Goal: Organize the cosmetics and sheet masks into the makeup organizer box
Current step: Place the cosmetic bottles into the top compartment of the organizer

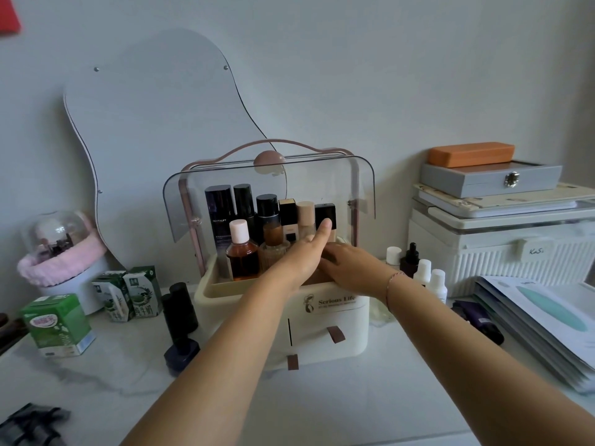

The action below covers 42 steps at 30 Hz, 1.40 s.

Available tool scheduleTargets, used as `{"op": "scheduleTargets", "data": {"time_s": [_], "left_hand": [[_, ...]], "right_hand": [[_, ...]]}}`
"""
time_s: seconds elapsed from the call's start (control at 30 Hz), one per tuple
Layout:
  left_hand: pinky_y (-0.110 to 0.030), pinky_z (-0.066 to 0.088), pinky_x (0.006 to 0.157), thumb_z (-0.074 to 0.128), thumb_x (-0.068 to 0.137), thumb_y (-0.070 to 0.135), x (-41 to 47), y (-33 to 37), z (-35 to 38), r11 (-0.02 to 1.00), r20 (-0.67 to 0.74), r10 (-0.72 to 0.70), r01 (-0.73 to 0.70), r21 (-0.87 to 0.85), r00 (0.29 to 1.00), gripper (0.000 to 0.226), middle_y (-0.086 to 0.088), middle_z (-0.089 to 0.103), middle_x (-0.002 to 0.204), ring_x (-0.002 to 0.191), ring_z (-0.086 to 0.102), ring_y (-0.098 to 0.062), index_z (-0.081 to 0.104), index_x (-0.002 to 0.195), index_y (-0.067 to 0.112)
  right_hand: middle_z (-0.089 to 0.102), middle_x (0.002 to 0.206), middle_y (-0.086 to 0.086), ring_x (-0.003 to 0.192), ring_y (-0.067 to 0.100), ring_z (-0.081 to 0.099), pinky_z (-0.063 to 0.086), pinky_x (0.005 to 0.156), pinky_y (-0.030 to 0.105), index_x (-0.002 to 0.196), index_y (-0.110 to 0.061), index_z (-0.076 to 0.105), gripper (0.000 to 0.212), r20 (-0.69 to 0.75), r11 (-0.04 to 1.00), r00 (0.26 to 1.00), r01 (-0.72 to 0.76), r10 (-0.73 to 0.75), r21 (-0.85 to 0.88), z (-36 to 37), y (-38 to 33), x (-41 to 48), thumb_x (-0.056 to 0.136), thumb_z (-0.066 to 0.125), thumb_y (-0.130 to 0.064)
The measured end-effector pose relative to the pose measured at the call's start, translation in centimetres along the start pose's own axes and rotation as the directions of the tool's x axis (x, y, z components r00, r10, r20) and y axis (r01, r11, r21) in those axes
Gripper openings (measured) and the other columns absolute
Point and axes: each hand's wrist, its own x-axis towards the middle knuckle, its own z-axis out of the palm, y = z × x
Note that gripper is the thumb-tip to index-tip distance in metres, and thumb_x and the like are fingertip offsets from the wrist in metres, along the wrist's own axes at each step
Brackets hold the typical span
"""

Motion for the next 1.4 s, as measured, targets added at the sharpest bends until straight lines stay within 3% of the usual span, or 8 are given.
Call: {"op": "scheduleTargets", "data": {"time_s": [0.13, 0.33, 0.53, 0.77, 0.87, 0.93, 1.1, 1.4], "left_hand": [[-0.039, 0.022, 0.108, 0.023, 0.082, 0.079, -0.3, -0.1, 0.0, 1.000, -0.024, -0.005, 0.005, 0.015, 1.000, 0.081, 0.000, 0.038, 0.151, 0.138, 0.033, -0.021, 0.038, 0.143, 0.028], [-0.026, 0.029, 0.092, 0.022, 0.087, 0.071, -3.4, -0.9, -0.7, 0.952, -0.025, 0.256, -0.248, 0.179, 0.966, 0.067, 0.005, 0.058, 0.131, 0.121, 0.047, -0.010, 0.054, 0.130, 0.030], [-0.025, 0.025, 0.103, 0.011, 0.086, 0.073, -7.9, -5.6, -1.2, 0.688, -0.142, 0.519, -0.313, 0.655, 0.843, 0.079, 0.008, 0.058, 0.134, 0.125, 0.051, -0.012, 0.054, 0.132, 0.026], [-0.041, 0.015, 0.116, 0.024, 0.095, 0.055, -9.1, -9.7, -0.4, 0.586, -0.228, 0.655, -0.295, 0.754, 0.720, 0.060, 0.004, 0.049, 0.142, 0.135, 0.038, -0.016, 0.045, 0.140, 0.021], [-0.041, 0.008, 0.118, 0.024, 0.096, 0.054, -9.0, -9.8, 0.3, 0.587, -0.258, 0.656, -0.264, 0.765, 0.709, 0.060, 0.001, 0.048, 0.143, 0.137, 0.033, -0.018, 0.043, 0.141, 0.020], [-0.040, 0.006, 0.118, 0.023, 0.096, 0.054, -9.0, -10.0, 0.5, 0.581, -0.268, 0.659, -0.249, 0.775, 0.703, 0.061, 0.000, 0.048, 0.144, 0.138, 0.032, -0.018, 0.043, 0.141, 0.018], [-0.040, 0.005, 0.118, 0.023, 0.097, 0.055, -9.0, -10.1, 0.5, 0.585, -0.273, 0.659, -0.249, 0.772, 0.701, 0.061, 0.000, 0.047, 0.144, 0.138, 0.031, -0.017, 0.043, 0.141, 0.018], [-0.039, 0.005, 0.118, 0.021, 0.097, 0.055, -8.8, -10.0, 0.6, 0.597, -0.283, 0.663, -0.261, 0.758, 0.693, 0.062, 0.000, 0.050, 0.142, 0.137, 0.032, -0.017, 0.046, 0.139, 0.017]], "right_hand": [[0.056, 0.130, 0.006, 0.114, 0.024, 0.053, 0.042, 0.098, 0.047, 0.129, -0.021, 0.052, 0.041, 0.023, 0.999, 1.000, -0.013, 0.014, -0.044, 0.0, -0.2, 0.4, 0.098, 0.033, -0.040], [0.057, 0.124, 0.005, 0.109, 0.023, 0.055, 0.046, 0.095, 0.044, 0.124, -0.021, 0.053, 0.035, -0.070, 0.999, 0.997, 0.031, -0.028, 0.034, 0.1, 0.0, -0.7, 0.098, 0.036, -0.035], [0.058, 0.125, -0.006, 0.115, 0.011, 0.053, 0.045, 0.098, 0.030, 0.130, -0.022, 0.054, 0.038, -0.338, 0.948, 0.941, 0.114, -0.007, 0.297, 1.9, 1.5, -5.8, 0.095, 0.047, -0.035], [0.056, 0.110, -0.004, 0.107, 0.021, 0.052, 0.044, 0.088, 0.033, 0.115, -0.018, 0.059, 0.038, -0.733, 0.887, 0.521, -0.119, 0.438, 0.446, 3.2, 9.1, -9.4, 0.082, 0.068, -0.033], [0.055, 0.121, 0.008, 0.113, 0.028, 0.049, 0.043, 0.096, 0.041, 0.121, -0.010, 0.055, 0.051, -0.580, 0.808, 0.565, -0.359, 0.587, 0.468, 2.4, 12.2, -7.8, 0.079, 0.071, -0.036], [0.063, 0.105, 0.011, 0.096, 0.029, 0.057, 0.049, 0.082, 0.041, 0.102, -0.008, 0.061, 0.039, -0.479, 0.774, 0.613, -0.430, 0.628, 0.464, 2.6, 13.3, -7.0, 0.078, 0.070, -0.037], [0.058, 0.068, -0.001, 0.062, 0.016, 0.053, 0.036, 0.052, 0.026, 0.083, -0.011, 0.061, 0.023, -0.479, 0.793, 0.637, -0.424, 0.604, 0.437, 3.8, 14.4, -6.9, 0.079, 0.071, -0.031], [0.058, 0.073, 0.002, 0.071, 0.025, 0.056, 0.040, 0.056, 0.032, 0.081, -0.011, 0.055, 0.025, -0.498, 0.809, 0.649, -0.364, 0.575, 0.460, 4.2, 14.1, -7.4, 0.079, 0.072, -0.029]]}}
